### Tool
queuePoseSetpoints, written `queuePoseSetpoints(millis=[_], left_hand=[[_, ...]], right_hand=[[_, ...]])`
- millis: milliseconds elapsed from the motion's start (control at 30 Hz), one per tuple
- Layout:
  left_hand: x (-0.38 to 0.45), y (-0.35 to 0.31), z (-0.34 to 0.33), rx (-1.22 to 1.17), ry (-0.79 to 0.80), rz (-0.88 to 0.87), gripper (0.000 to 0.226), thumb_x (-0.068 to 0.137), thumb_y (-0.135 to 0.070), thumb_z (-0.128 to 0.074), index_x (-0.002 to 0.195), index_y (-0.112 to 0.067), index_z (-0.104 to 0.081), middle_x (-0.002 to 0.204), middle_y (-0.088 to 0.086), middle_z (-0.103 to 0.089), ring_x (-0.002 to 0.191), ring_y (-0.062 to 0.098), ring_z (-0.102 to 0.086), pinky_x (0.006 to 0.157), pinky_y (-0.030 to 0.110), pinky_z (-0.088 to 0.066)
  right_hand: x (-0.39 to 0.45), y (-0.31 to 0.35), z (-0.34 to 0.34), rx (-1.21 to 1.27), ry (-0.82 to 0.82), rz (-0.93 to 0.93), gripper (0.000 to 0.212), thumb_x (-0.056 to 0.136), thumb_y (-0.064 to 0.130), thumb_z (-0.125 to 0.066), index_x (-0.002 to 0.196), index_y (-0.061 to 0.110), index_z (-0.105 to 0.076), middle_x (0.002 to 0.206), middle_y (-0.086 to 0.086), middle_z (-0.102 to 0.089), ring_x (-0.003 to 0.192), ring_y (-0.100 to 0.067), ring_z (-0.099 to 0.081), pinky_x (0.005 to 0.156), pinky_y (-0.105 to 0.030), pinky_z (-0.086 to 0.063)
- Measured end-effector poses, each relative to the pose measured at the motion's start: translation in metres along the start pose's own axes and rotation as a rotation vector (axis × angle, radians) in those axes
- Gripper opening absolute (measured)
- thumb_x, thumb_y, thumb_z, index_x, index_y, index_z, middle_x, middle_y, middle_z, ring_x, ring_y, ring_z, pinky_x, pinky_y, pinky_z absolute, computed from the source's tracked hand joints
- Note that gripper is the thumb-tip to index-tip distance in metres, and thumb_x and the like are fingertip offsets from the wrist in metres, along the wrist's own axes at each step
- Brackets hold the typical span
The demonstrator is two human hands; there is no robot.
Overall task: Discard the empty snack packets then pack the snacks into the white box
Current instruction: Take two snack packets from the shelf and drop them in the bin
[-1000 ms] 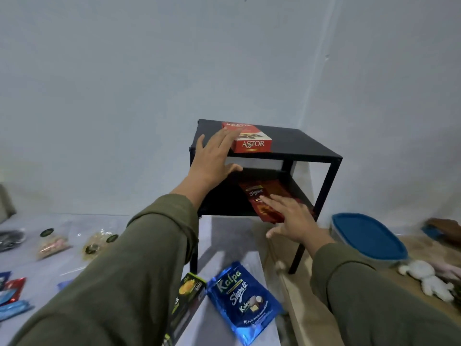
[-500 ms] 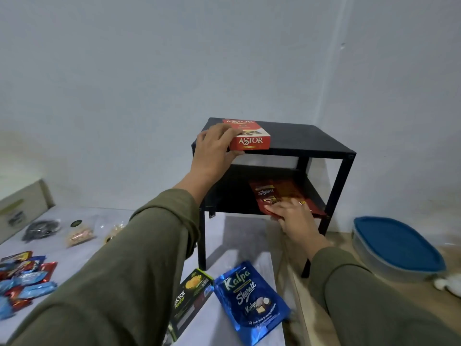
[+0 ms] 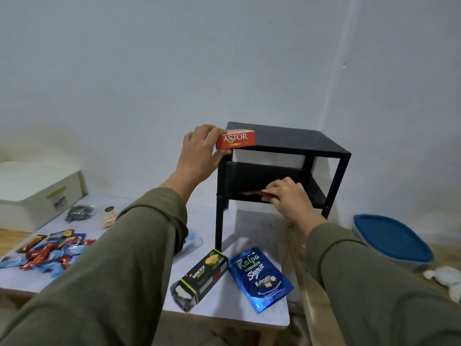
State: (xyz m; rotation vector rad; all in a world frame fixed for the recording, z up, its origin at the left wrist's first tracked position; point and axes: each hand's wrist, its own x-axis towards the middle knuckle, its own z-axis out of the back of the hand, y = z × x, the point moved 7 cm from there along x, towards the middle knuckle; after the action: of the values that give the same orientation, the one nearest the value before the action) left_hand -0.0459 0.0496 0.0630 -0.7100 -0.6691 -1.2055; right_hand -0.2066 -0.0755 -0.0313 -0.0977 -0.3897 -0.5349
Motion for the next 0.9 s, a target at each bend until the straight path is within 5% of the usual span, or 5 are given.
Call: queuePoseSetpoints(millis=[167,467,900], left_hand=[[-0.036,0.03,0.05,0.004,-0.023,0.037,0.042,0.087,-0.037,-0.062,0.12,-0.012,-0.055,0.118,0.008,-0.057,0.111,0.026,-0.051,0.094,0.038,-0.036],[-0.136,0.136,0.161,0.095,0.059,0.205,0.038,0.09,-0.035,-0.056,0.12,-0.012,-0.052,0.114,0.01,-0.057,0.108,0.029,-0.05,0.092,0.041,-0.035],[-0.313,0.336,0.306,0.361,0.234,0.73,0.033,0.091,-0.034,-0.052,0.122,-0.022,-0.048,0.12,0.003,-0.057,0.114,0.025,-0.049,0.101,0.046,-0.029]], right_hand=[[-0.011,0.057,0.021,-0.027,-0.002,0.004,0.033,0.094,0.027,-0.049,0.125,0.022,-0.058,0.129,0.005,-0.055,0.116,-0.019,-0.042,0.093,-0.035,-0.035],[-0.013,0.201,0.036,0.081,0.061,0.049,0.045,0.088,0.049,-0.053,0.117,0.016,-0.065,0.128,0.002,-0.056,0.116,-0.023,-0.042,0.094,-0.041,-0.036],[0.068,0.495,-0.026,0.322,0.168,0.483,0.045,0.085,0.048,-0.059,0.117,0.017,-0.064,0.129,-0.001,-0.053,0.123,-0.024,-0.038,0.101,-0.043,-0.032]])
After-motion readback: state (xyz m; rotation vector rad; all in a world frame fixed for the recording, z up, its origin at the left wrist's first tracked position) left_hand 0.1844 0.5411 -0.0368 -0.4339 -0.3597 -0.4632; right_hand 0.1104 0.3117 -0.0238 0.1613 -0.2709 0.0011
